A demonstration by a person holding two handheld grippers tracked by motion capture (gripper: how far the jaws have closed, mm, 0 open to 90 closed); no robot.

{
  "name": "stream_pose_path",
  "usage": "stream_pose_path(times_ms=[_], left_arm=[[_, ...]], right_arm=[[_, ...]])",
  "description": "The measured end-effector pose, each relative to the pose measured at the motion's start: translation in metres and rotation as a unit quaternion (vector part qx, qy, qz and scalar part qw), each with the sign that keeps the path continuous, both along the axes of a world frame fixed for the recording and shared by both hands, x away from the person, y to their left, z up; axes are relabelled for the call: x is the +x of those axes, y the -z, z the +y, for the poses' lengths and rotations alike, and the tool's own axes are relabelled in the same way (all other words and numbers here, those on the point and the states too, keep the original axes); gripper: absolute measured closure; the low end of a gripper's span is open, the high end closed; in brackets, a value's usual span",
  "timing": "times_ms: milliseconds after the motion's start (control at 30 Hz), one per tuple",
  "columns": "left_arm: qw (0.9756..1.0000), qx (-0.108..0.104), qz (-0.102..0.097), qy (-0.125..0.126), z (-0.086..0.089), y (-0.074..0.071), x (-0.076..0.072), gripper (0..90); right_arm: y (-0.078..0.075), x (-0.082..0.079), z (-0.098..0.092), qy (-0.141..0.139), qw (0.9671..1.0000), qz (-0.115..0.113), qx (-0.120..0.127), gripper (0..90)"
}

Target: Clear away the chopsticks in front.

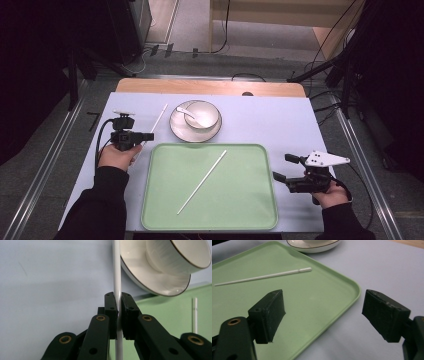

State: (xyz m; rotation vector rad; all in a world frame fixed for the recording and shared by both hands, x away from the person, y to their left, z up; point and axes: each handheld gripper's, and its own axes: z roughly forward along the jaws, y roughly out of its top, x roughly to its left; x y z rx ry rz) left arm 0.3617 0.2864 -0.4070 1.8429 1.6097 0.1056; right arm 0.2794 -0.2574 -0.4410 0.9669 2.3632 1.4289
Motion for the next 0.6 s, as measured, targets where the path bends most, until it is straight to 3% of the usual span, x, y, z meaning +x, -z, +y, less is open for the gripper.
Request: stream_pose_path(times_ms=[167,367,600], left_arm=[[0.9999,0.002,-0.010,0.011,-0.001,-0.007,-0.016,85.5],[0.9994,-0.010,-0.024,0.023,-0.007,-0.019,-0.038,85.5],[0.9977,-0.011,-0.041,0.053,-0.022,-0.028,-0.062,85.5]], right_arm=[[0.000,0.000,0.001,-0.001,1.0000,0.001,0.000,18.7],[0.000,-0.001,0.000,0.001,1.0000,0.002,0.000,18.7],[0.000,0.000,0.001,-0.001,1.0000,0.001,0.000,18.7]])
